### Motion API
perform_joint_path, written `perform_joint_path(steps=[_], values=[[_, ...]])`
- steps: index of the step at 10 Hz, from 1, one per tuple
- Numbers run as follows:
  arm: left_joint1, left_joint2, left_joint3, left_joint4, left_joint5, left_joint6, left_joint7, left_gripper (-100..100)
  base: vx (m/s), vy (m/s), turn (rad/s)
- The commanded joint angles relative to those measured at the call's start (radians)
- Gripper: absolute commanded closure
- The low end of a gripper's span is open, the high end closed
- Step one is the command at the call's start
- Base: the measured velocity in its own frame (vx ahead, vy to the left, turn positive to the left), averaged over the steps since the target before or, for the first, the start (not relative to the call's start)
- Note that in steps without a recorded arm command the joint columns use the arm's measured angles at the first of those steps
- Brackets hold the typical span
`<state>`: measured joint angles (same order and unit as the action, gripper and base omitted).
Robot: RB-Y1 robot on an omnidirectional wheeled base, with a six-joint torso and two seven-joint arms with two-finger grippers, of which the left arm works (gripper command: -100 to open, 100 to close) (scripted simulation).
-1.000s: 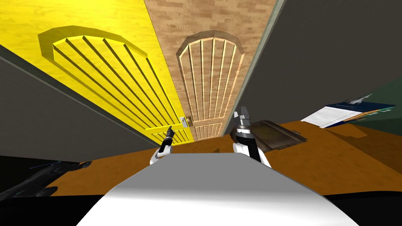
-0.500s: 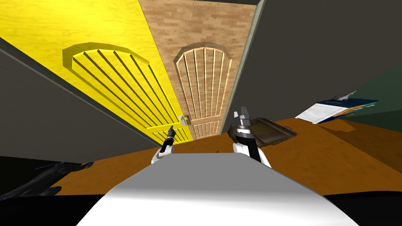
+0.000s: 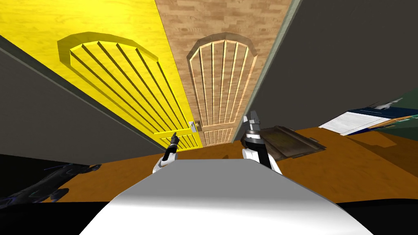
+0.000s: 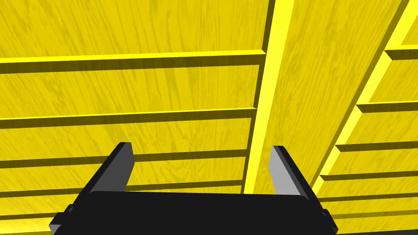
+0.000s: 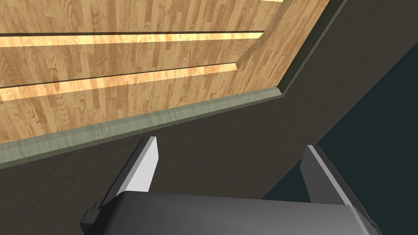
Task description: Pull the door open
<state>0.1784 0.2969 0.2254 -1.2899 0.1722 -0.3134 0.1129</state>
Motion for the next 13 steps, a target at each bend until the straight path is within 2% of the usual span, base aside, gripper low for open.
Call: perform_joint_path(steps=[1,3,5,6,7,12,13], values=[[-0.013,-0.004,-0.004,0.005,-0.001,-0.003,-0.001,-100,0.201,0.040,-0.075],[-0.042,-0.021,-0.030,-0.002,-0.005,-0.005,-0.002,-100,0.228,-0.042,-0.153],[-0.065,-0.037,-0.056,-0.012,-0.010,-0.007,-0.002,-100,0.208,-0.159,-0.182],[-0.062,-0.030,-0.047,-0.006,-0.008,-0.004,-0.001,-100,0.091,-0.089,-0.033],[-0.062,-0.030,-0.047,-0.006,-0.008,-0.004,-0.001,100,-0.008,0.011,0.036],[-0.062,-0.030,-0.047,-0.006,-0.008,-0.004,-0.001,100,-0.018,0.013,-0.012],[-0.043,-0.020,-0.033,0.003,-0.005,-0.002,0.000,100,-0.099,0.040,0.115]])
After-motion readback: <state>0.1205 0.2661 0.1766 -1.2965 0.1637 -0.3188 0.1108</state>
